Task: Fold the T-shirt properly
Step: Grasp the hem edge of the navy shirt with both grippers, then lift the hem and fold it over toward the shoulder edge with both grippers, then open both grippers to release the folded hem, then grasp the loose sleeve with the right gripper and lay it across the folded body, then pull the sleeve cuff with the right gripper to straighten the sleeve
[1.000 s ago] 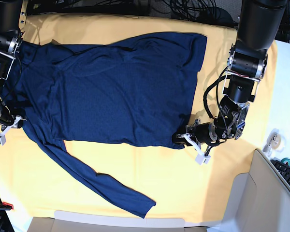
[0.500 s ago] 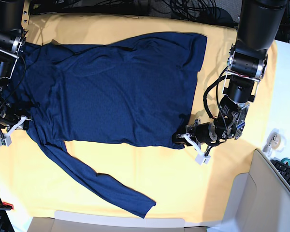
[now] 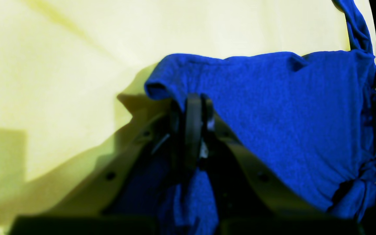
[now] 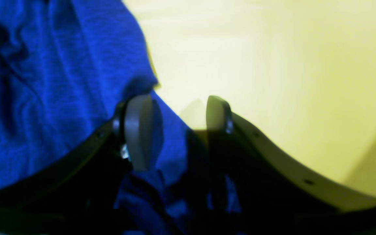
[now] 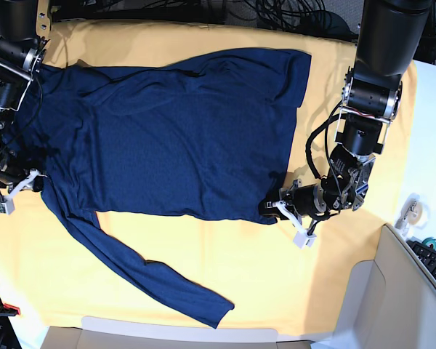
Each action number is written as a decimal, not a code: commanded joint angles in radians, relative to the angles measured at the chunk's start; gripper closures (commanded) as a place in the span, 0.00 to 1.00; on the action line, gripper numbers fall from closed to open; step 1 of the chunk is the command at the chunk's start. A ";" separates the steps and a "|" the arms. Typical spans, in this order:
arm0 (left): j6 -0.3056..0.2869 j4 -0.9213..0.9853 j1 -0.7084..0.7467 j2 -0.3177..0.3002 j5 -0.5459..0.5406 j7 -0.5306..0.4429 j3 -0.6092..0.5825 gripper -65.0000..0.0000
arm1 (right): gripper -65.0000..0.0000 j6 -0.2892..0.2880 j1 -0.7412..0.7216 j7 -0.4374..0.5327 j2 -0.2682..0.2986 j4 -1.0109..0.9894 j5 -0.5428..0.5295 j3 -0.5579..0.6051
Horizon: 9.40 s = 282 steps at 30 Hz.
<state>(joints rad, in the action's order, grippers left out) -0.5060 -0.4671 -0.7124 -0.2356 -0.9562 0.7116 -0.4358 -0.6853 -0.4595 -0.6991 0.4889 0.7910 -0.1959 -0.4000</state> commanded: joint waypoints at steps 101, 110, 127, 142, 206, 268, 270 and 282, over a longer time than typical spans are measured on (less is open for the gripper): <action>0.016 -0.882 0.374 -0.198 0.030 0.342 0.352 1.00 | 1.00 -0.013 0.512 -0.057 -0.092 0.759 -0.009 -0.282; 0.017 -1.024 0.511 -0.198 0.032 0.451 0.401 1.00 | 1.00 -0.013 0.560 -0.057 -0.100 0.779 -0.007 -0.287; 0.017 -1.024 0.603 -0.195 0.174 0.454 0.394 0.98 | 0.97 -0.013 0.539 -0.169 -0.097 0.776 -0.006 -0.282; 0.017 -1.024 0.630 -0.198 0.174 0.454 0.403 0.74 | 0.55 -0.013 0.491 -0.189 -0.091 0.786 -0.004 -0.334; 0.017 -1.097 0.623 -0.229 0.174 0.455 0.509 0.66 | 0.97 0.025 -0.084 -0.095 -0.215 0.037 -0.007 -0.026; 0.017 -1.096 0.621 -0.192 0.174 0.446 0.510 0.66 | 0.89 -0.013 0.712 -0.673 -0.250 1.241 -0.603 0.126; 0.017 -1.096 0.621 -0.192 0.174 0.446 0.513 0.66 | 0.73 -0.013 0.712 -0.673 -0.250 1.241 -0.603 0.126; 0.017 -1.096 0.621 -0.179 0.174 0.452 0.509 0.66 | 0.32 -0.013 0.531 -0.666 -0.338 1.218 -0.598 0.115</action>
<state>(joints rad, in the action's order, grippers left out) -0.4866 -1.5471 -0.0723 -0.3988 -0.7696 1.1793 0.0708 -0.6964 0.0887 -1.3872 0.1429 1.9995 -0.7837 -0.2810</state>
